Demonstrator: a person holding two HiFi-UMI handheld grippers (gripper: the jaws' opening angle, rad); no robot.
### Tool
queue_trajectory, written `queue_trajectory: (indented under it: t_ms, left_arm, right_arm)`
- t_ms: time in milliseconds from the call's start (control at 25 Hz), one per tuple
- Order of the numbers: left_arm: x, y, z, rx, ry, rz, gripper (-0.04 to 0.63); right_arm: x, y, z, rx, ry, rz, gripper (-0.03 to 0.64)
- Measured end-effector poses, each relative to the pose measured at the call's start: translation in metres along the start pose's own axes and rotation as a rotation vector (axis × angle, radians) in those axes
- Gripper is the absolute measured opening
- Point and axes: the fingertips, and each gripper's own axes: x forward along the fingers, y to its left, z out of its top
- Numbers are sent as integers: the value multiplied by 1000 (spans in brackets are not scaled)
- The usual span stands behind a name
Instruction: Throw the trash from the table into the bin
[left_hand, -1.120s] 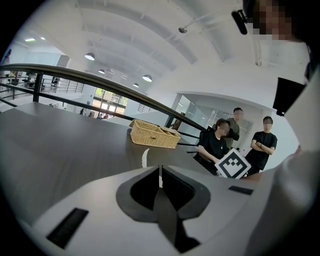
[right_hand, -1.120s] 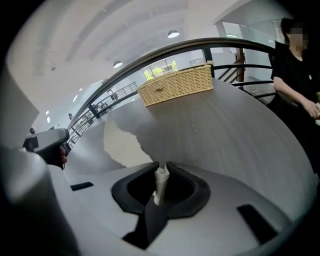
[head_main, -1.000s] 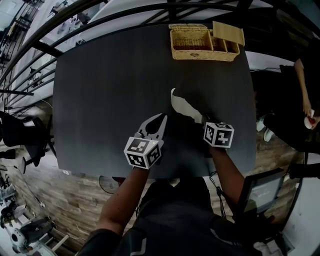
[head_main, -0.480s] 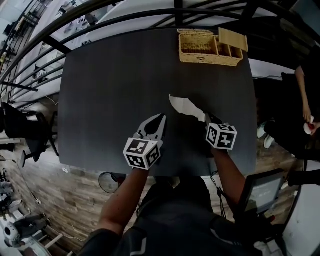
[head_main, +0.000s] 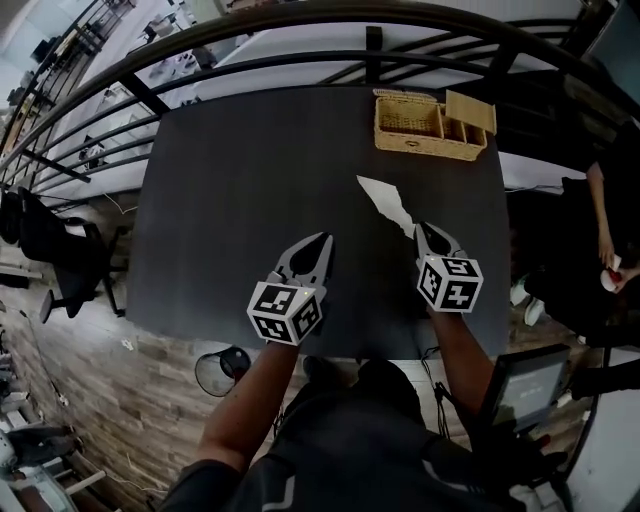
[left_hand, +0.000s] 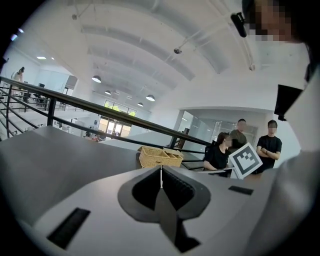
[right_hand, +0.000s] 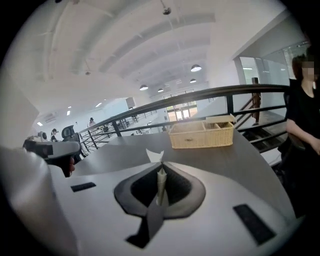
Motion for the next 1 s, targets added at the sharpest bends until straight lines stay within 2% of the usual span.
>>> queue_trajectory:
  t_ms: [200,400,720,1000]
  left_arm:
    - [-29,7,19,3,-63,42,11]
    - [-68,24,33,-10,-135,123,11]
    - [-158,59,50,-21,-247,304,11]
    - [-261,90,44,-52,-313,494,9]
  right_arm:
    - [-12,33,33,-32,-66,63,9]
    - [-14,81,53,-64,-95,156,9]
    - [-10,182,58,-127,-84,352,9]
    - [-13,291,43,-211,-36,537,9]
